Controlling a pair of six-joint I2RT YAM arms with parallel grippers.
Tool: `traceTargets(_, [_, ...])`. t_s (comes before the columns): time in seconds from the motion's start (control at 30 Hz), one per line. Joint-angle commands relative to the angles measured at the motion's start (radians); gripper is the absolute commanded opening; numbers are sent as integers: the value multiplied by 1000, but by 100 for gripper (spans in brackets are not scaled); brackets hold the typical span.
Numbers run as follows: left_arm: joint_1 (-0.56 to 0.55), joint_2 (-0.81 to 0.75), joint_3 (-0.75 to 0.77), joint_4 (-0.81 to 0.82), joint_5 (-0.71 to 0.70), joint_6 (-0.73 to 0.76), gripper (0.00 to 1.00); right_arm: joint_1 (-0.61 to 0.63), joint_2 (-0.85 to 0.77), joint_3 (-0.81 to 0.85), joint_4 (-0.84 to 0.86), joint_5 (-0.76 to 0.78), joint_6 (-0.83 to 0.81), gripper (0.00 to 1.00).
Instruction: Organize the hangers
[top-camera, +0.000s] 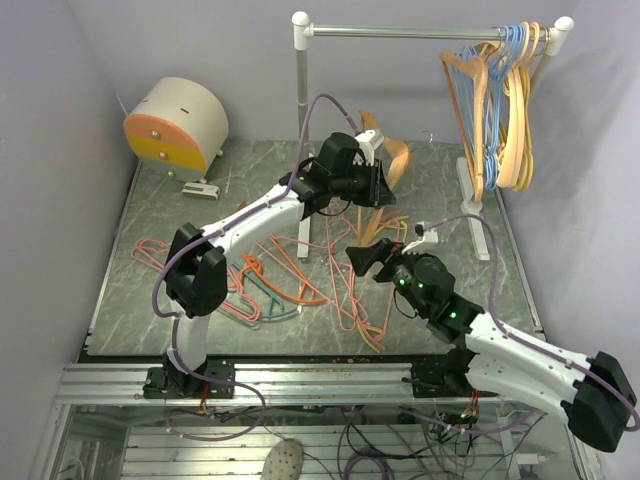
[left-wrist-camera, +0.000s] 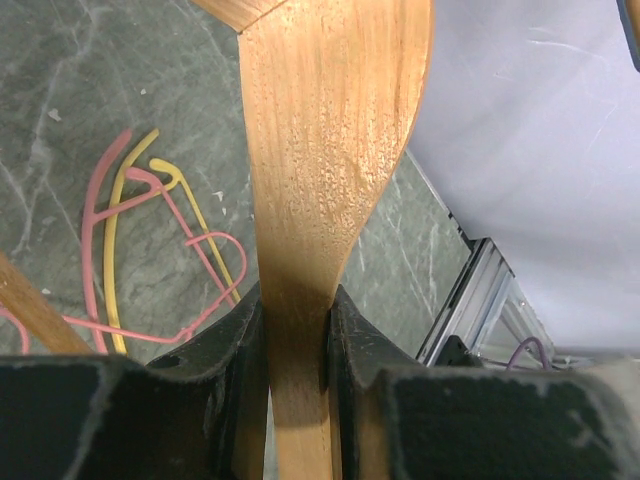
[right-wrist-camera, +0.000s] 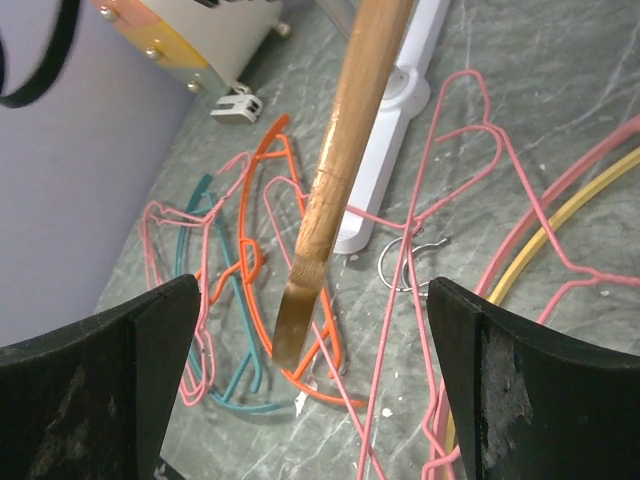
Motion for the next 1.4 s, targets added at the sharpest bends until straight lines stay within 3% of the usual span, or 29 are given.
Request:
traceTargets(0.0, [-5, -15, -14, 98, 25, -54, 7, -2, 91, 31, 92, 33, 33, 97])
traceTargets(0.2, [-6, -47, -58, 126, 62, -79, 7, -2, 169, 57, 140, 63, 32, 91])
traceTargets(0.5, [-6, -89, -110, 151, 87, -97, 7, -3, 232, 121, 155, 98, 8, 59])
traceTargets(0.7, [-6, -102, -95, 146, 109, -113, 7, -5, 288, 119, 182, 73, 36, 47])
traceTargets(0.8, [-6, -108, -90, 139, 117, -119, 7, -6, 301, 115, 190, 70, 39, 31])
traceTargets(0.87, [-6, -115, -90, 136, 121, -124, 7, -6, 308, 124, 182, 72, 34, 6])
traceTargets(0.9, [-6, -116, -89, 134, 128, -126, 7, -6, 312, 134, 165, 76, 35, 0])
traceTargets(1.0, [-6, -126, -90, 123, 153, -116, 9, -6, 303, 146, 122, 79, 16, 0])
traceTargets(1.17, [-9, -155, -54, -16, 152, 9, 52, -6, 197, 149, -11, 90, -18, 0])
traceTargets(1.2, [-9, -163, -45, -55, 143, 47, 63, -6, 178, 160, -60, 98, -22, 0])
traceTargets(1.23, [-9, -170, -33, -91, 135, 86, 83, -6, 164, 171, -102, 96, -29, 0])
traceTargets(1.3, [-11, -184, 4, -184, 106, 164, 90, -6, 135, 192, -188, 94, -56, 0])
traceTargets(1.33, [-13, -191, 32, -239, 86, 210, 100, -5, 128, 208, -230, 89, -74, 0])
traceTargets(1.37, [-22, -202, 64, -298, 54, 271, 98, -4, 125, 233, -287, 95, -86, 0])
